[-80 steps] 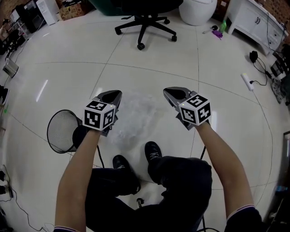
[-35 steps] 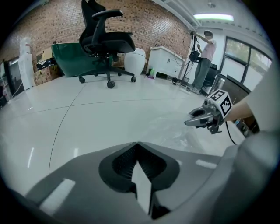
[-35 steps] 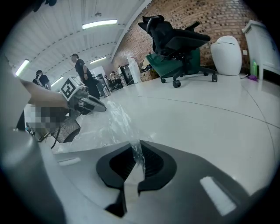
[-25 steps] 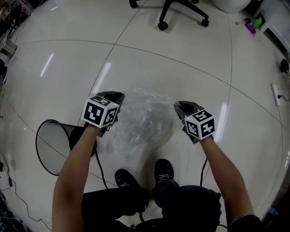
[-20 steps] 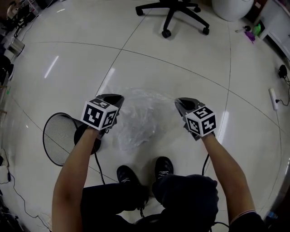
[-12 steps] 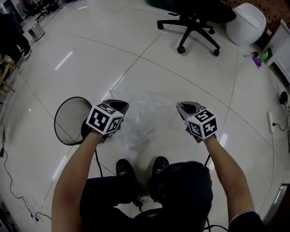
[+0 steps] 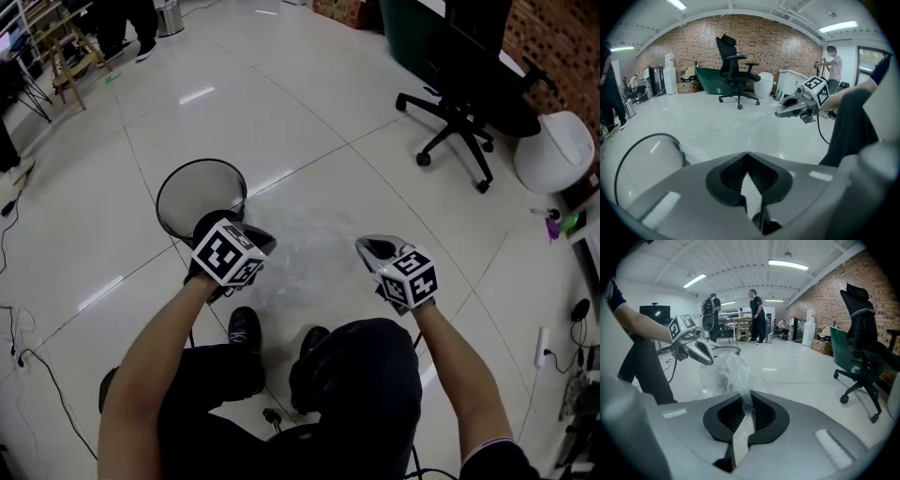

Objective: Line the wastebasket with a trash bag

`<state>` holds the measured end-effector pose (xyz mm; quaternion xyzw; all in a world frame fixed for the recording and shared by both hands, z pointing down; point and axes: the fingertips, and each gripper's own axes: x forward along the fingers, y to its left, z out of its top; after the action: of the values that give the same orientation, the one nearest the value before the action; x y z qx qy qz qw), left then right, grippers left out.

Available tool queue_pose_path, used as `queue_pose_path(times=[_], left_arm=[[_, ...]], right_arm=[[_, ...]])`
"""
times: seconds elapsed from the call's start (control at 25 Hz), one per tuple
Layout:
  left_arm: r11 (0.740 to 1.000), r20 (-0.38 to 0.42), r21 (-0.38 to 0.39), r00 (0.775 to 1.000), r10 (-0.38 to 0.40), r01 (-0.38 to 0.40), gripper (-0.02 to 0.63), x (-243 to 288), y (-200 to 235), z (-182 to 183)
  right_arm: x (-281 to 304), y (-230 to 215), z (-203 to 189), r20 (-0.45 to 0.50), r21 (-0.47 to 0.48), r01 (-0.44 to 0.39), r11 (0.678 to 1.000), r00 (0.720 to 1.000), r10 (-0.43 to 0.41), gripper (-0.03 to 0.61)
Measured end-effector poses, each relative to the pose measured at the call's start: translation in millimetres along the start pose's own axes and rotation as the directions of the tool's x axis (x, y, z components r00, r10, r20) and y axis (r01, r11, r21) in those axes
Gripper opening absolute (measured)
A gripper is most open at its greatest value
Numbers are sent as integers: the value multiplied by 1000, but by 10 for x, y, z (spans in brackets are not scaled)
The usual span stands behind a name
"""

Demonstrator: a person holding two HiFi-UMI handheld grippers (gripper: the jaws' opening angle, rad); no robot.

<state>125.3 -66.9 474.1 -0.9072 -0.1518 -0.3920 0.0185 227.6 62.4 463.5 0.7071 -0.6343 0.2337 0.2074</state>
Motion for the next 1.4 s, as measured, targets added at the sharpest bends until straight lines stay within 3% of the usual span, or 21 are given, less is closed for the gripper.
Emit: queue_pose_path(times=[0.24, 0.48, 0.64, 0.8, 1.04, 1.4], left_arm=[[993, -34, -96, 998, 61, -64, 12, -383, -69, -486], [969, -23, -182, 986, 164, -165, 12, -764, -58, -790], [938, -3, -244, 967, 255, -248, 12, -1095, -9, -911], [893, 29, -303, 934, 357, -332, 12, -1448, 81, -990], [847, 35, -369, 905, 425, -384, 12, -1778, 257, -1146], [775, 48, -458, 859, 510, -434, 12, -1834, 807, -1157]], right_arm=[[181, 408, 185, -28, -106, -140, 985, 990, 137, 2], [336, 810, 311, -55, -206, -263, 943, 965, 257, 2], [384, 978, 503, -57, -254, -312, 916, 950, 308, 2], [452, 1070, 769, -52, -312, -342, 886, 938, 344, 2], [637, 1233, 1128, -58, -367, -396, 842, 913, 404, 2], [1195, 1125, 1499, -43, -352, -431, 831, 894, 446, 2]])
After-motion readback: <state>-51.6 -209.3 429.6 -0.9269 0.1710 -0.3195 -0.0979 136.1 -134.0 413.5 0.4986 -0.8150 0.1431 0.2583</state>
